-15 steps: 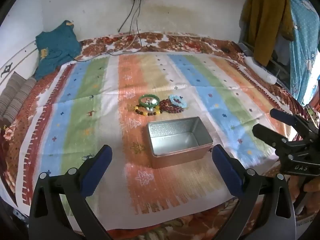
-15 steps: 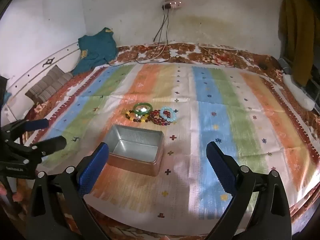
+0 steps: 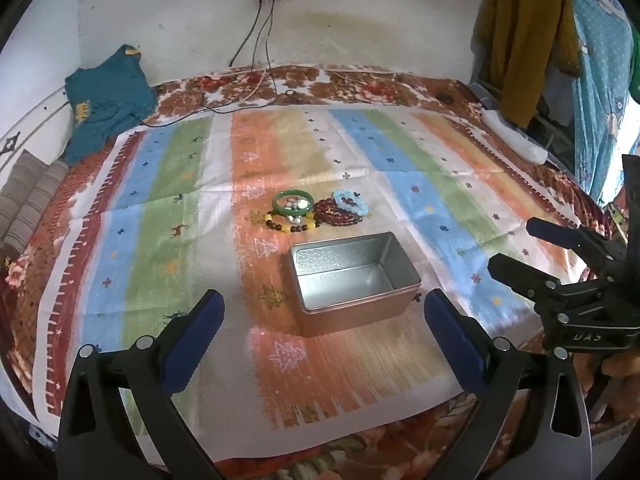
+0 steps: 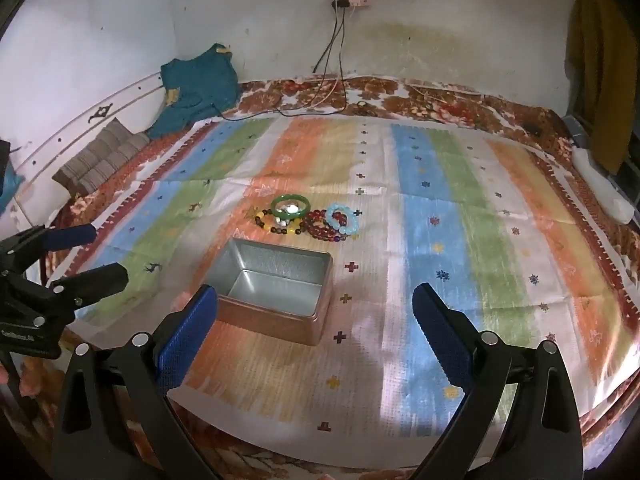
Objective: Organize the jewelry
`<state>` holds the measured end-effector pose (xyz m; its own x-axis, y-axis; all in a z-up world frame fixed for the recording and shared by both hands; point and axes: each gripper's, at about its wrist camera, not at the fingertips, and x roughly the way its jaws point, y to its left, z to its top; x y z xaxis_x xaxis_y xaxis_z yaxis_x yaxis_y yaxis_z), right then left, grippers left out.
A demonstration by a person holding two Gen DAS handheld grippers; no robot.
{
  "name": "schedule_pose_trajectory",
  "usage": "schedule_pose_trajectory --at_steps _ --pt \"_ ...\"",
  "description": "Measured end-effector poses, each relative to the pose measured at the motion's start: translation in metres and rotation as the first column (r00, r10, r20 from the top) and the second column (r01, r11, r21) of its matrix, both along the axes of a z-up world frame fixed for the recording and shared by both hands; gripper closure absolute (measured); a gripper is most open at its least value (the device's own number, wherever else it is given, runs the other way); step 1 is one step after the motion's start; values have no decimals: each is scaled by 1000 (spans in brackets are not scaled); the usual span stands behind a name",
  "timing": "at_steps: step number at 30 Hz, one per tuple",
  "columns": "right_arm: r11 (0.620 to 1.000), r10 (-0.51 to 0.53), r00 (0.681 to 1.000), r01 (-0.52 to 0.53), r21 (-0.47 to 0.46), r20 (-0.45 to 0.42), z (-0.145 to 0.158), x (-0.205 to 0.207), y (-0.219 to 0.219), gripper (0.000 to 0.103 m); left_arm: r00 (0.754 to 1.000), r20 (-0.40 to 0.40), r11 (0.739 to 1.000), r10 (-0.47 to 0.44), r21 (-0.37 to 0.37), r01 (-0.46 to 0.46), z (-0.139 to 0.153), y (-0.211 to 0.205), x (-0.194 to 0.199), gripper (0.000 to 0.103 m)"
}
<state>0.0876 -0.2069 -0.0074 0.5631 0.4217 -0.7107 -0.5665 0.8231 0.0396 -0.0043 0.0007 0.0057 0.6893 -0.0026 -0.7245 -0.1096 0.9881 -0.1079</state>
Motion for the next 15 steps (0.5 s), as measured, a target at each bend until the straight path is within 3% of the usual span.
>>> schedule_pose_trajectory --at_steps 15 --pt "1000 12 1000 -12 -6 -25 -6 5 0 4 1000 8 1000 6 -6 -6 -1 4 -1 6"
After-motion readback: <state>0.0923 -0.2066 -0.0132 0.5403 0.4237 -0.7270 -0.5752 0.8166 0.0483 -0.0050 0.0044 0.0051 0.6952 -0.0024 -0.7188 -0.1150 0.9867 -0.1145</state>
